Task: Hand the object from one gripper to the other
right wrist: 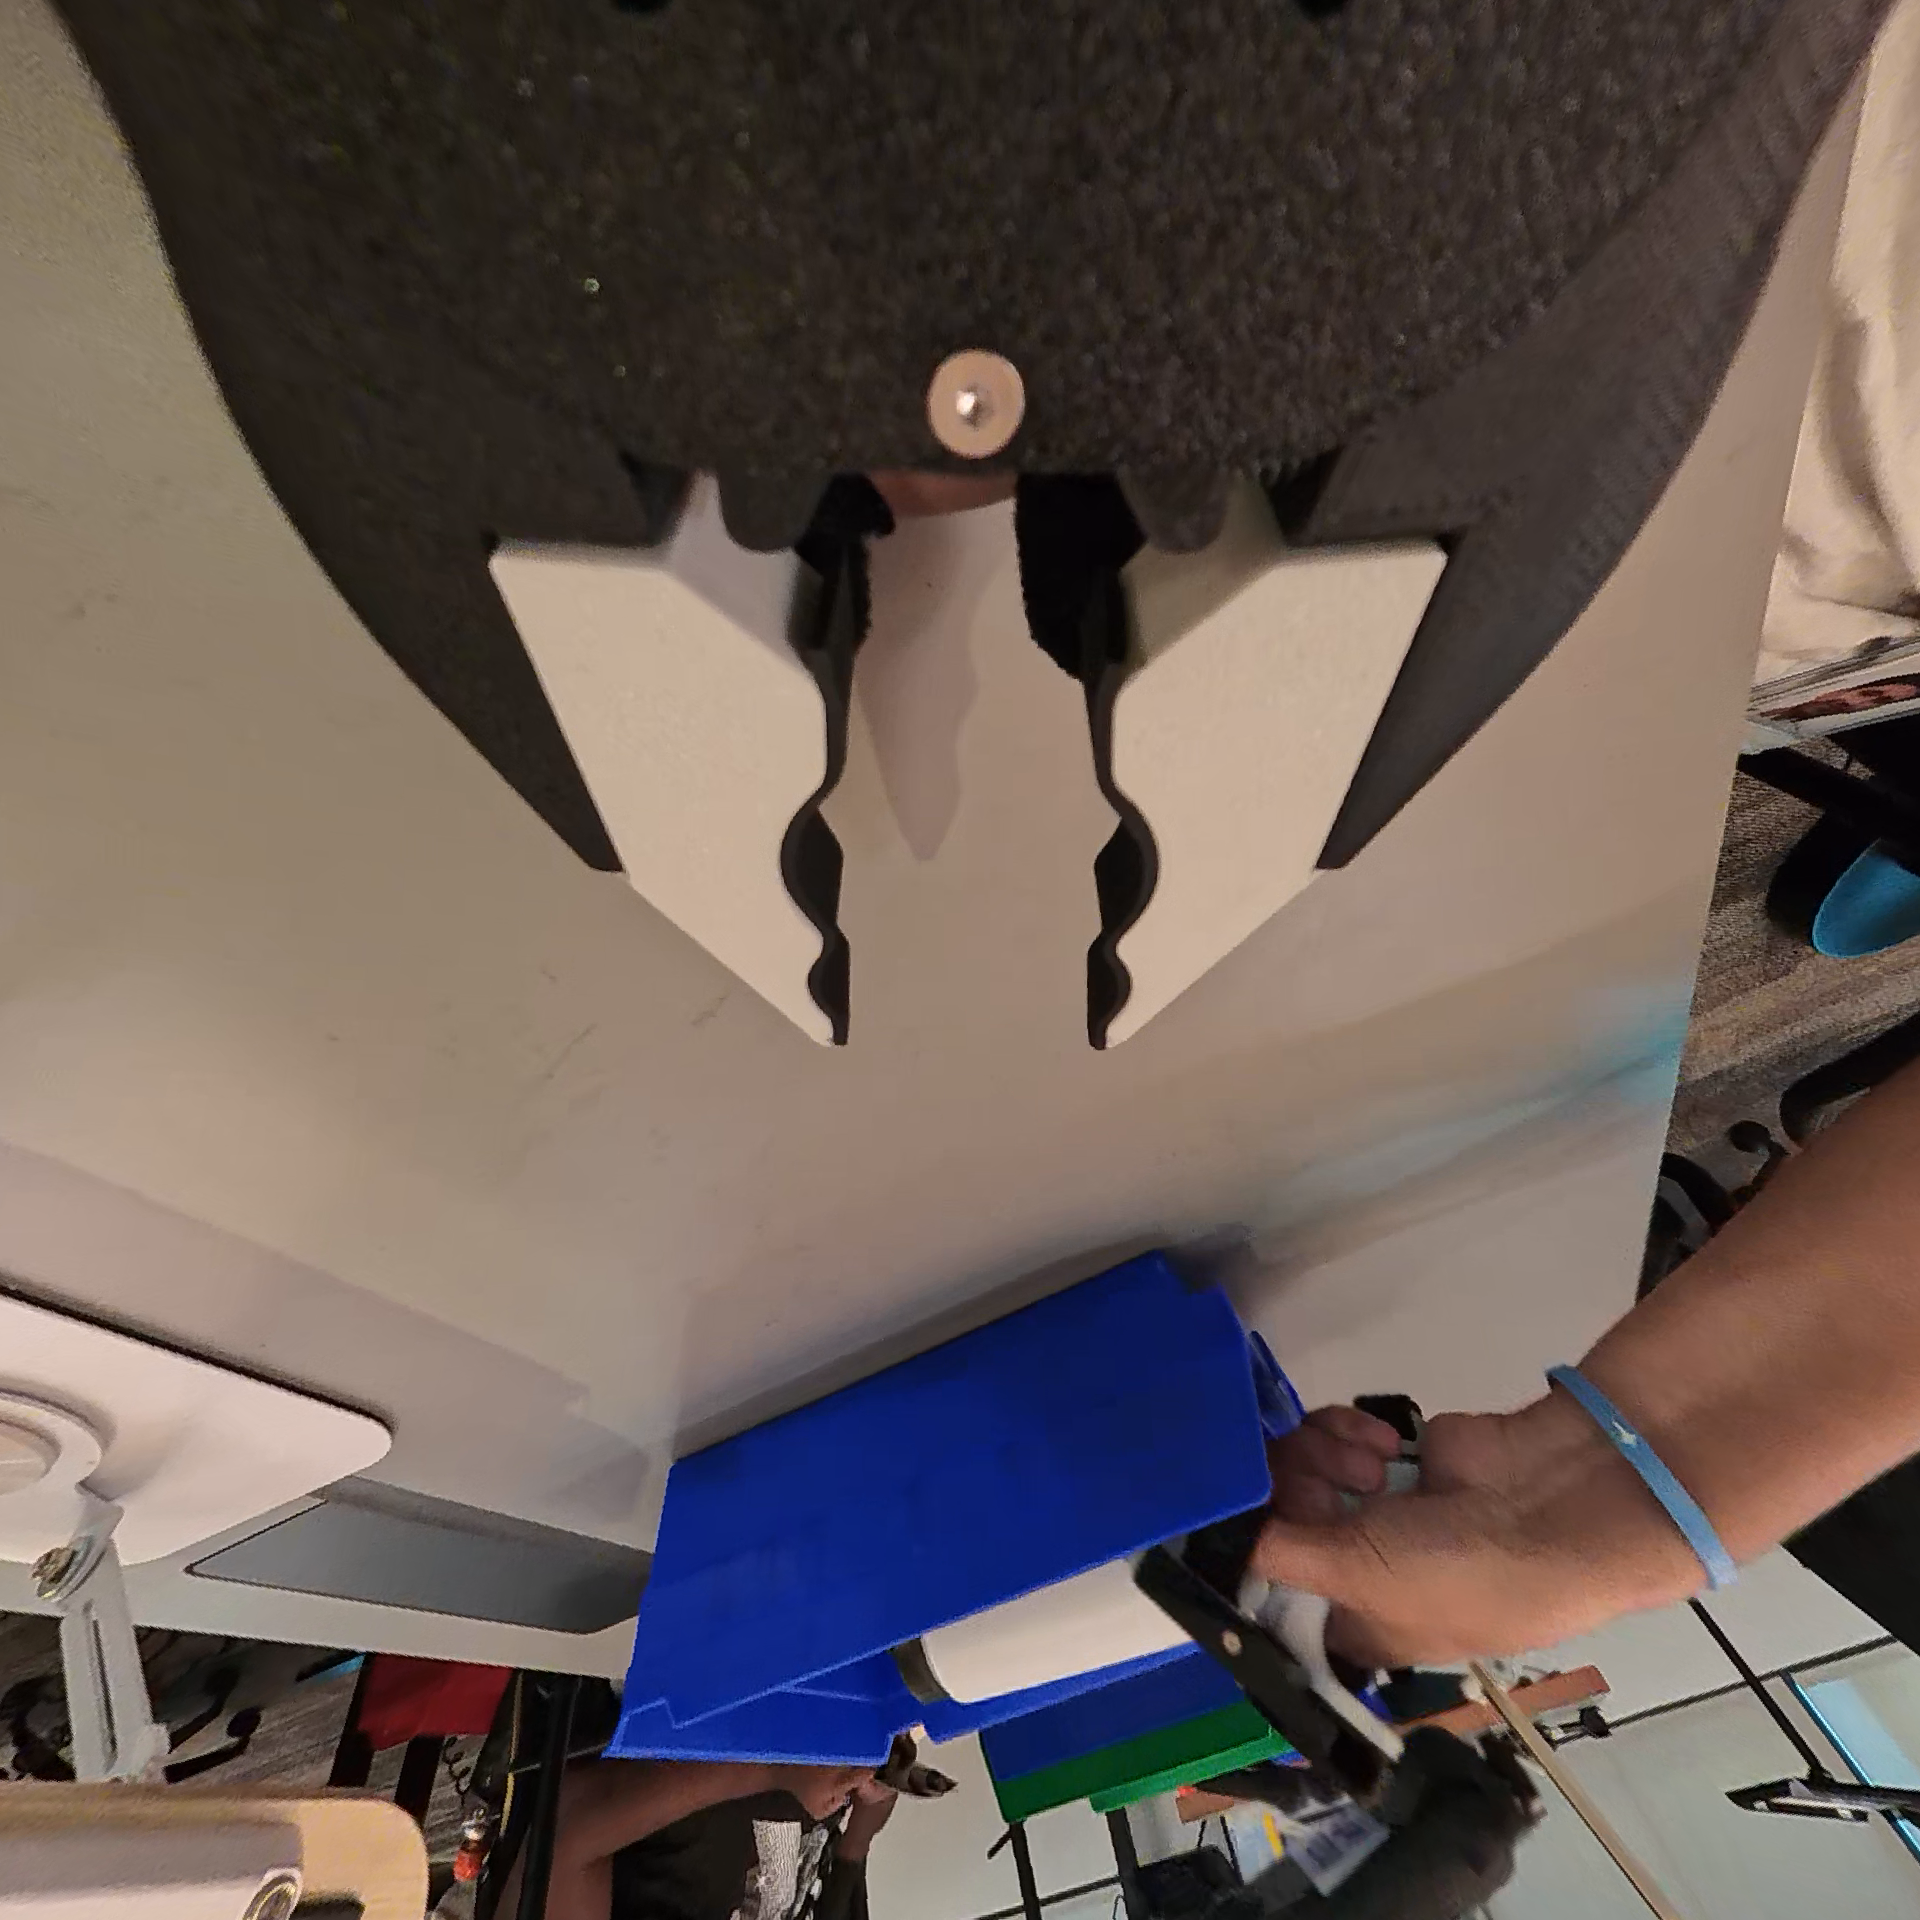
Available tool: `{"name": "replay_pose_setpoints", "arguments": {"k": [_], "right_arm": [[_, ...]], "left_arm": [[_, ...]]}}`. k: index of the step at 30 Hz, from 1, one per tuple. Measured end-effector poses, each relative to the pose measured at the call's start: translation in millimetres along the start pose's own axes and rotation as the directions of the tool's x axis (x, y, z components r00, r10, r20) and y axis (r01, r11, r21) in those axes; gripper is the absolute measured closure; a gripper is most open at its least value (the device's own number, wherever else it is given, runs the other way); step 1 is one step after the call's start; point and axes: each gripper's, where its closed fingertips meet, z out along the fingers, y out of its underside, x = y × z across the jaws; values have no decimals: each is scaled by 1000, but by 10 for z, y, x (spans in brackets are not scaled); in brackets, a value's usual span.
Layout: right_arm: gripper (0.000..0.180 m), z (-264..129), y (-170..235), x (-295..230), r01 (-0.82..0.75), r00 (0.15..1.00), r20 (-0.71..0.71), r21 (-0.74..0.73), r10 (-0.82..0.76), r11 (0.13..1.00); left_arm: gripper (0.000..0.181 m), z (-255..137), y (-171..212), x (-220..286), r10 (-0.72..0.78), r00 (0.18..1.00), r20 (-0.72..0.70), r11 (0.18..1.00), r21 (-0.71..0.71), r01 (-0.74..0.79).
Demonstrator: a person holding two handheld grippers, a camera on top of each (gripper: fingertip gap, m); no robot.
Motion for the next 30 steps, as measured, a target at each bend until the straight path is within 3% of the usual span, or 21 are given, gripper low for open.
{"name": "replay_pose_setpoints", "arguments": {"k": [4, 8, 10, 13, 16, 21, 23, 24, 28, 30], "right_arm": [[134, -10, -16, 12, -17, 1000, 5, 10, 17, 1000], [134, 2, -129, -40, -87, 995, 47, 73, 84, 994], [134, 29, -291, -138, -135, 985, 129, 140, 118, 981], [132, 110, -533, -390, -152, 950, 296, 165, 98, 975], [129, 71, -766, -738, -215, 860, 502, 190, 93, 958], [133, 27, -625, -882, -142, 865, 500, 160, 44, 977], [159, 17, -571, -895, -120, 867, 497, 149, 30, 982], [162, 27, -537, -864, -103, 879, 476, 138, 25, 985], [164, 44, -396, -755, -76, 898, 439, 75, 36, 994], [165, 77, -327, -636, -23, 934, 356, 66, -2, 998]], "left_arm": [[163, -444, -316, 38, 6, 998, -69, 986, 169, 5], [164, -981, -611, 348, 120, 971, -207, 921, 388, -31], [164, -1150, -575, 717, 197, 923, -331, 890, 455, -27], [164, -1310, -339, 1461, 371, 779, -505, 838, 544, -45], [164, -1227, -64, 2023, 412, 670, -618, 853, 520, -46], [165, -946, 176, 2520, 416, 589, -692, 876, 480, -55], [165, -852, 218, 2613, 437, 597, -673, 870, 485, -90], [164, -815, 241, 2639, 449, 600, -662, 867, 486, -112], [164, -710, 327, 2618, 490, 620, -614, 850, 495, -182], [163, -626, 355, 2547, 505, 658, -559, 837, 504, -214]]}}
